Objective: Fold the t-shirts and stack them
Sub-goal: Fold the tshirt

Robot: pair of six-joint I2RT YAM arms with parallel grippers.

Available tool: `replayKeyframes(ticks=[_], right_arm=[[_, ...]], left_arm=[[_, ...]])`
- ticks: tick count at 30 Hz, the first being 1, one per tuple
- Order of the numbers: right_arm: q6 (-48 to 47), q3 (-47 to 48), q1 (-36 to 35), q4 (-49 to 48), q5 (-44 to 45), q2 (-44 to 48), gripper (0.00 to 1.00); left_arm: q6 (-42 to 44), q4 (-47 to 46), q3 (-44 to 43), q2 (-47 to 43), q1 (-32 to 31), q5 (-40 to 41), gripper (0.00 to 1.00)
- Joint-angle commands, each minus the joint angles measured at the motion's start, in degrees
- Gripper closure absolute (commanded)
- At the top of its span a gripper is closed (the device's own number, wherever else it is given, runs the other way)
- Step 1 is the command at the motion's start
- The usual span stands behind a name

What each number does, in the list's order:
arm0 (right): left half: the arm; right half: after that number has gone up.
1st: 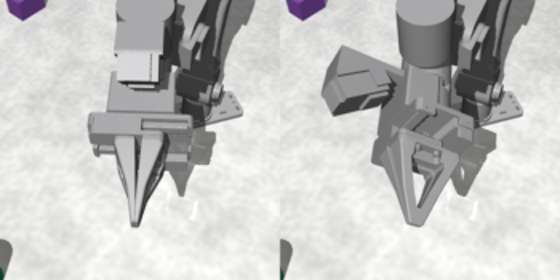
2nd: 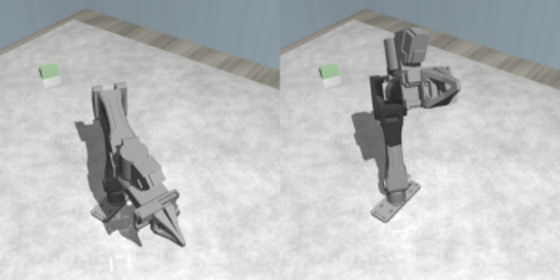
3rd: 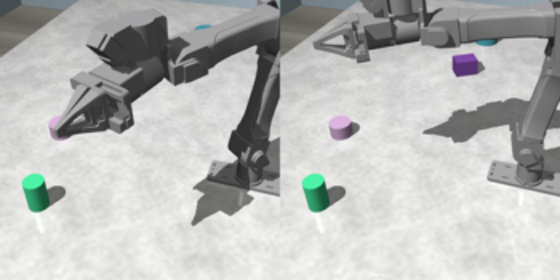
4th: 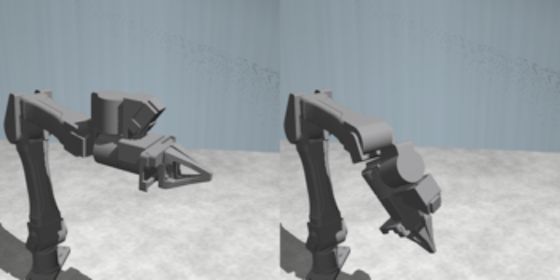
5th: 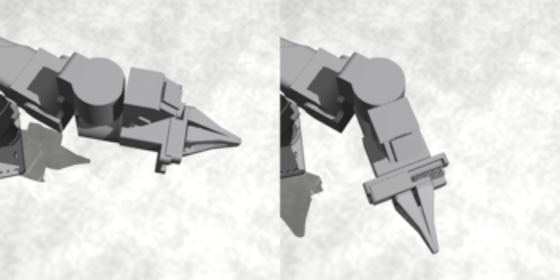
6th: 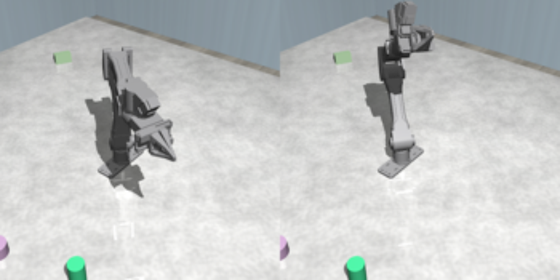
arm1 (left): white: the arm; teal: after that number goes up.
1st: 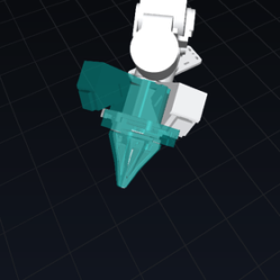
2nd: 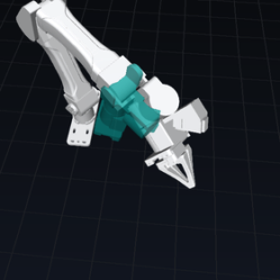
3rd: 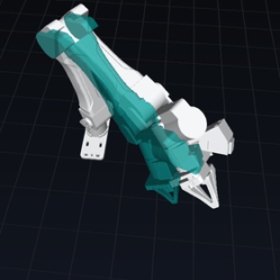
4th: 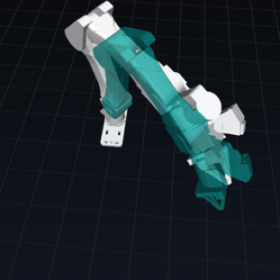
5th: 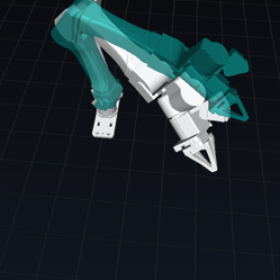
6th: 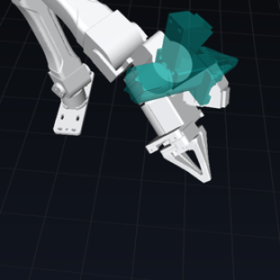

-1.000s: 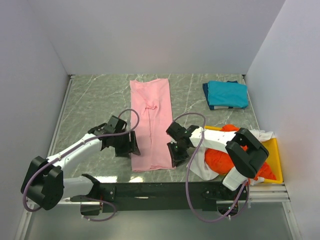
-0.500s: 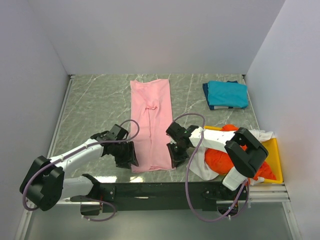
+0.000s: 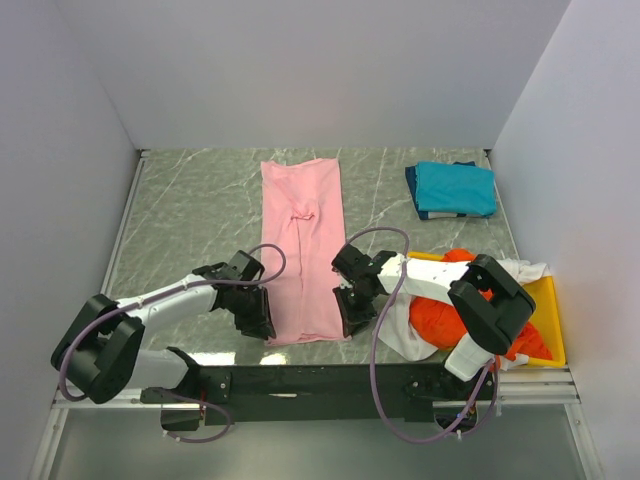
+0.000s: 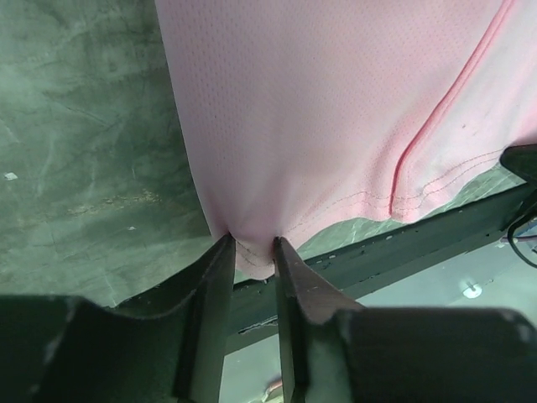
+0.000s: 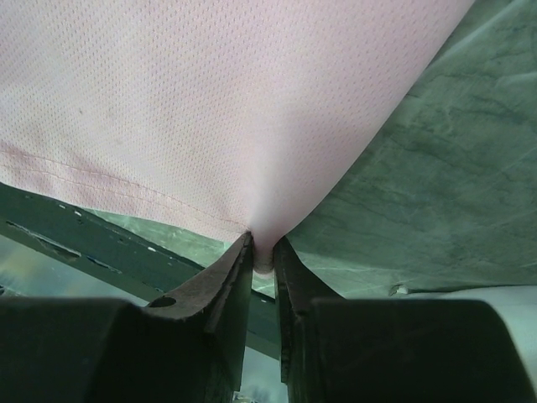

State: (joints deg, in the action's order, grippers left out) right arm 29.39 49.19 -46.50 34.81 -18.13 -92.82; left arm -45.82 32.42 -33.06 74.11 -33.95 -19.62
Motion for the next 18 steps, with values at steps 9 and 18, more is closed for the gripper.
replayKeyframes(ticks=[9,18], right_arm=[[-1.17,0.29,-0.43,1.76,1.26,-1.84,0.77],[-1.79,1.0,-0.35,2.28,1.26,-2.72,0.77]], left_arm=[[-1.37,4.05,-1.39,-0.54,-1.55,3.08,0.69],[-2.69,6.42,-2.1,-2.12,-1.9,5.82,0.62]])
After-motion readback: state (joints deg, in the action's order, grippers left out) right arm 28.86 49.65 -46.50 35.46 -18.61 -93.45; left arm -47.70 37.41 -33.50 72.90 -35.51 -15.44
